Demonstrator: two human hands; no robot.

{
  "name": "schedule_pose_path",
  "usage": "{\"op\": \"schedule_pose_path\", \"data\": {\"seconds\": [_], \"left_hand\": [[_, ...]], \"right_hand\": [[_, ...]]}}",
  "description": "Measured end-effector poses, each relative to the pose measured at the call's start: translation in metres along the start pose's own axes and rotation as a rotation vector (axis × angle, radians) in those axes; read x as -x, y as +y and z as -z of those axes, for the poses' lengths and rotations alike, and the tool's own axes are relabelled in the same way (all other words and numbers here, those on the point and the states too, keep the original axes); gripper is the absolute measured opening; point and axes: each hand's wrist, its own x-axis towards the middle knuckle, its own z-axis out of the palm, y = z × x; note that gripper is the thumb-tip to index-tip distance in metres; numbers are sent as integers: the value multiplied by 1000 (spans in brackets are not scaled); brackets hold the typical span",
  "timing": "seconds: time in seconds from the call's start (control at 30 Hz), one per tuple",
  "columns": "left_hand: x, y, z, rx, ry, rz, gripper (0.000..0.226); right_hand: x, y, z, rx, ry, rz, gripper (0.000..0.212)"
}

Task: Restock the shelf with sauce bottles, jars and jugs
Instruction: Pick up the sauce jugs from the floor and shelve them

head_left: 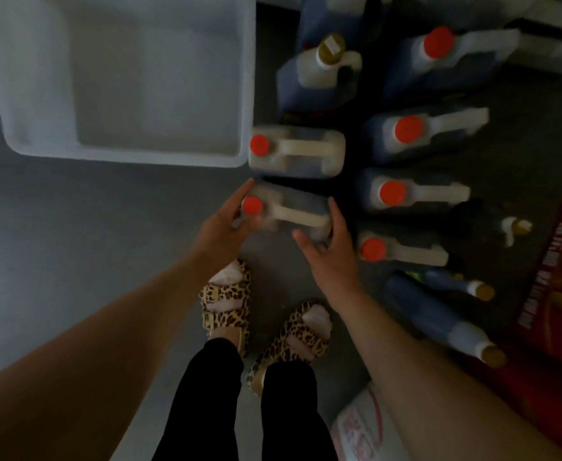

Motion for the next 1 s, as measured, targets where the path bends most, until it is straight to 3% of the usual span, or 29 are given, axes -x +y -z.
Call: {"op": "schedule_pose_path", "data": {"seconds": [0.1, 0.23, 0.5, 0.63, 0.8, 1.0], "left_hand": [[0, -1, 14, -126, 16, -66, 63], [-13, -1, 30, -216, -124, -109, 72], [-55, -16, 48, -224, -375, -99, 112], [-61, -20, 43, -56, -352, -69, 110], [-59, -13, 33, 130, -262, -46, 114], [-52, -17, 19, 136, -168, 54, 106]], "right_hand": [[13, 10, -6, 0, -54, -19, 86], [6, 26, -10, -170, -56, -34, 80], [-9, 47, -21, -174, 10, 116, 88], [-14, 49, -20, -226, -1, 117, 95], [-27, 40, -21, -263, 67, 91, 78], [-32, 27, -27, -350, 80, -87, 68]]}}
